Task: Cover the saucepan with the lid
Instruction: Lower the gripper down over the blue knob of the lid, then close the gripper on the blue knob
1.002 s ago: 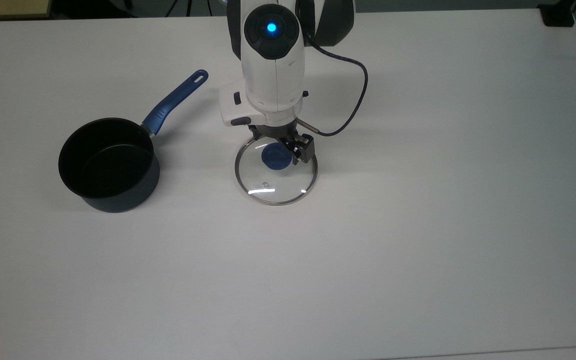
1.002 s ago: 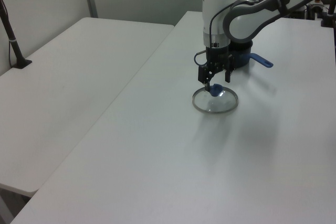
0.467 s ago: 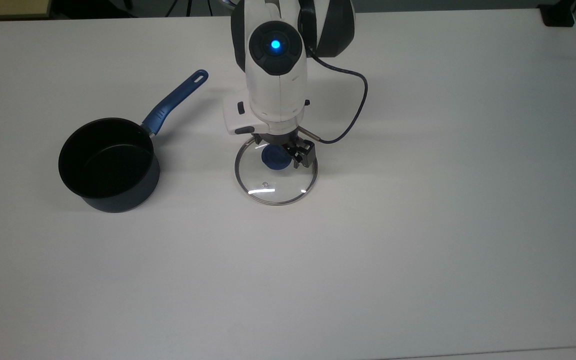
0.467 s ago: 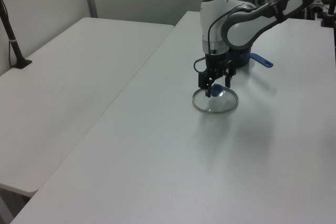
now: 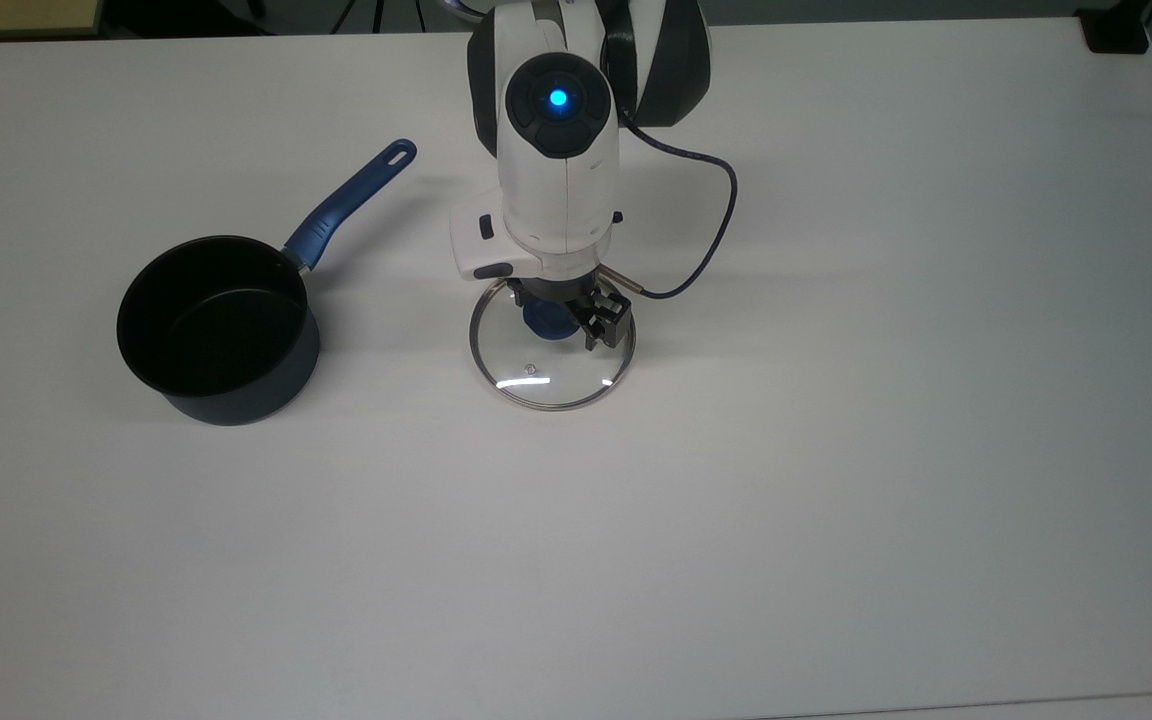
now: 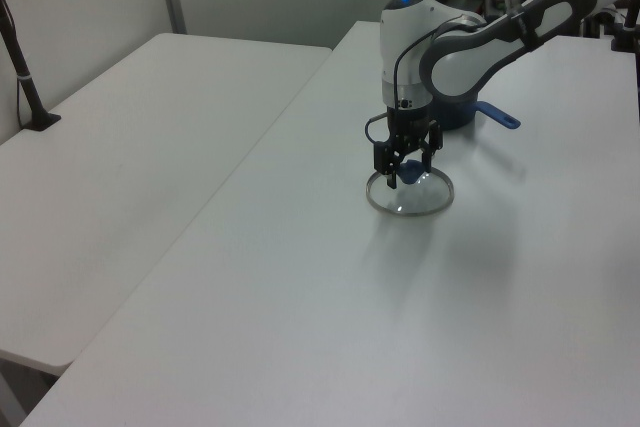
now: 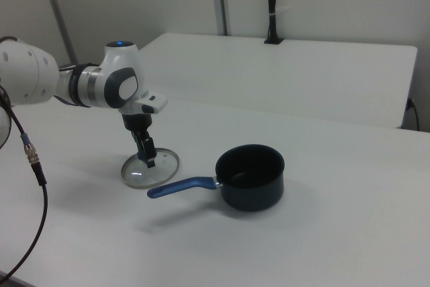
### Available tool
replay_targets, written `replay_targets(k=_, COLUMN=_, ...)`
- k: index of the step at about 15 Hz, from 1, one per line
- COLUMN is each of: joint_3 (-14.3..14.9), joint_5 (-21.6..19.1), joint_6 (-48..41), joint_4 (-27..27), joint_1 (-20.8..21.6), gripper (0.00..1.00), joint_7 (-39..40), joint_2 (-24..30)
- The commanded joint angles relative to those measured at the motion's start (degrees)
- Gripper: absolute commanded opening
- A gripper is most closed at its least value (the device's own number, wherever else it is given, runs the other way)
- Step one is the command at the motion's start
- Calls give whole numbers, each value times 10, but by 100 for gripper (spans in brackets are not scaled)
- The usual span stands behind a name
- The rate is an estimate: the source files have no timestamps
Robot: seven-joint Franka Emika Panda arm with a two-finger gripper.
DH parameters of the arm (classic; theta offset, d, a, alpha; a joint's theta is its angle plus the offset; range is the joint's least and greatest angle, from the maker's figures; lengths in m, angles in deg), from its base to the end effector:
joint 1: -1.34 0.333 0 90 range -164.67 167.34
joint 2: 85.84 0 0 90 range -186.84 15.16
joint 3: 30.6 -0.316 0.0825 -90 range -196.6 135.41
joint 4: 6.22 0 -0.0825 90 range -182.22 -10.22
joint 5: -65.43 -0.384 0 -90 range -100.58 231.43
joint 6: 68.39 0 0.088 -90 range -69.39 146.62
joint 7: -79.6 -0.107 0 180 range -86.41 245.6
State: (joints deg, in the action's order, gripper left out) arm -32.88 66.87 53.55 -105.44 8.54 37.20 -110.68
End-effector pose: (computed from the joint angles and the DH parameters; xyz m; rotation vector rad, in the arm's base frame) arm 0.6475 0.1046 0.3284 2.9979 -0.8690 -0.0484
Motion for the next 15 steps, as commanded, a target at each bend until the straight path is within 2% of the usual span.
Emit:
replay_targets(k=1, joint_3=2, joint_5=13, joint_6=9, joint_4=4, joint_1=4, gripper=83, joint_7=-15, joint_2=-2)
replay_targets(k=5, joint_3=2, joint_5=14, joint_6=9, joint_4=5, joint_1=3, gripper=69, joint_7=-16, joint_2=-1)
replay_targets(k=10, joint_3=2, joint_5=14, joint_6=3, joint_4=12, joint_1=1, gripper=62, joint_7=-12, joint_2=6)
replay_targets(k=15, joint_3=3, joint_5=15, joint_6=-6, joint_4=13, joint_1=1, gripper=60, joint_7=6, joint_2=24)
